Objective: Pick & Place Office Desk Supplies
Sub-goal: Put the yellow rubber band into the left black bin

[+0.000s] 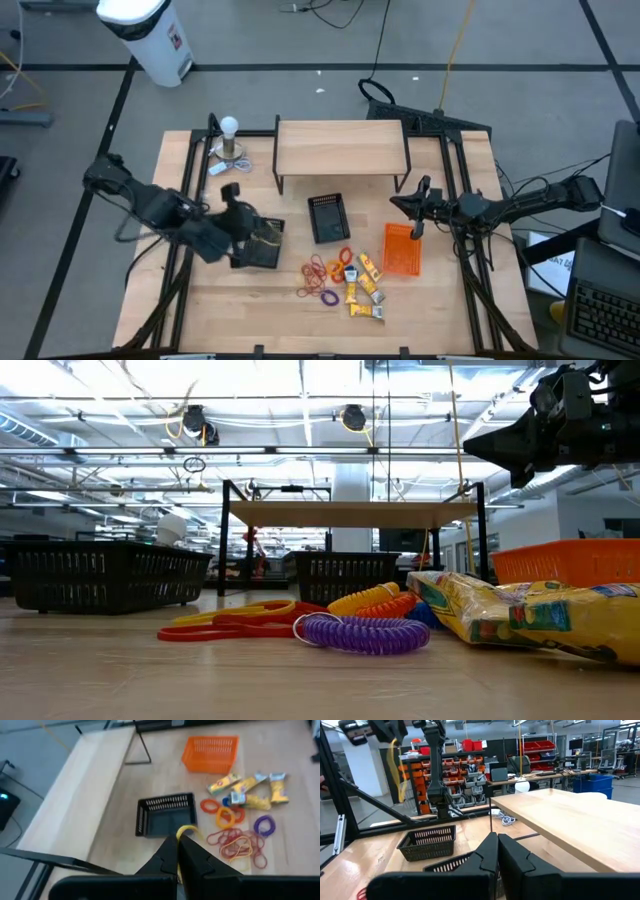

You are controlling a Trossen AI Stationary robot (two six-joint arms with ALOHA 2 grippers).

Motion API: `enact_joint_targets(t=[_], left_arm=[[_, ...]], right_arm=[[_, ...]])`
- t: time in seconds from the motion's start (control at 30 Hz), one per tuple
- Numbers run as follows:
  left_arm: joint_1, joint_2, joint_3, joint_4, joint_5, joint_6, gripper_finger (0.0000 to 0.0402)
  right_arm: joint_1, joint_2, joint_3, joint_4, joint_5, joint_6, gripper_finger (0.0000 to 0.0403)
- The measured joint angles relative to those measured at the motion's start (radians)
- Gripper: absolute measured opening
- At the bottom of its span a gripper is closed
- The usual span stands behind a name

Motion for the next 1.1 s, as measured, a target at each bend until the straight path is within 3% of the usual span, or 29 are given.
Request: enact_joint_targets(t=[0.27,0.43,0.67,0.9,1.1], left_arm=[[-0.009,-0.212,-0.015,-0.027,-0.122,-0.016,0.0001],[0.006,-0.355,-0.136,0.177,-0.007,0.271,0.0001],[0.224,-0.527,-0.326,0.422,0.060,0.498,0.0001],[0.368,-0.788,-0.586,0.585,0.273,0.409,0.0000],[0.346,-0.894,-0.844,0.754,0.281,0.275,0.0000]], right_arm=[[0.000,0.000,0.000,0.009,0.000,-0.022,0.0000],[0.000,0.002,0.000,0.003,0.000,-0.031,0.0000],[0.000,0.004,0.000,0.014,0.003,-0.050,0.0000],[0.000,0.006,0.000,0.010,0.003,-0.041,0.0000],[0.000,0.006,0.000,0.004,0.003,-0.042,0.0000]])
